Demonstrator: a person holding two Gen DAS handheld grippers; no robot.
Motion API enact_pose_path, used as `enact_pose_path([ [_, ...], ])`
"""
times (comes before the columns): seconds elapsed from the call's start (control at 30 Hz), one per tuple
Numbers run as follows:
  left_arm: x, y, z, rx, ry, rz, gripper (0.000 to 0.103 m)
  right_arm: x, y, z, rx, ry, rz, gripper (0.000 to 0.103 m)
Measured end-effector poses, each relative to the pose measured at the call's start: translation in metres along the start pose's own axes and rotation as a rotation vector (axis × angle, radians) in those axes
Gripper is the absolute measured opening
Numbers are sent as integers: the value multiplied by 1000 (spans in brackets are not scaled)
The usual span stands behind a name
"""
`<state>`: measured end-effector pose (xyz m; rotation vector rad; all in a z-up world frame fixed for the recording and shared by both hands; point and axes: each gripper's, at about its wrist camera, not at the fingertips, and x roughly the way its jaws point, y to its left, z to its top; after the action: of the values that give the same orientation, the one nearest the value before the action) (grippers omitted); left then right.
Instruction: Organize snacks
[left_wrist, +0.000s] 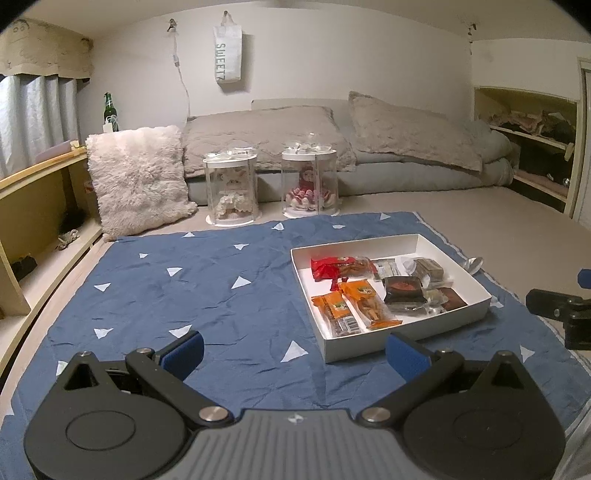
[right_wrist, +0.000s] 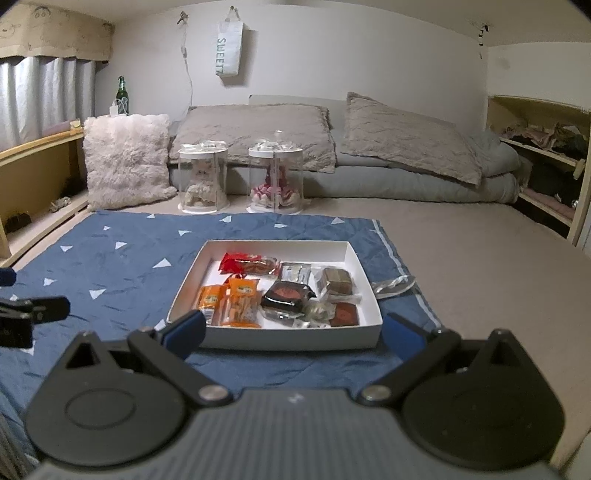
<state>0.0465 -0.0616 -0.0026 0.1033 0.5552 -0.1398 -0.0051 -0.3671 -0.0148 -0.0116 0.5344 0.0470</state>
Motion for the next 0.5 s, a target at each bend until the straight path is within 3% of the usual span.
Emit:
enact_pose_path([
  [0.5,-1,2,-1,-10,-3,-1,103,1,0,-1,-13,-4,9,103],
])
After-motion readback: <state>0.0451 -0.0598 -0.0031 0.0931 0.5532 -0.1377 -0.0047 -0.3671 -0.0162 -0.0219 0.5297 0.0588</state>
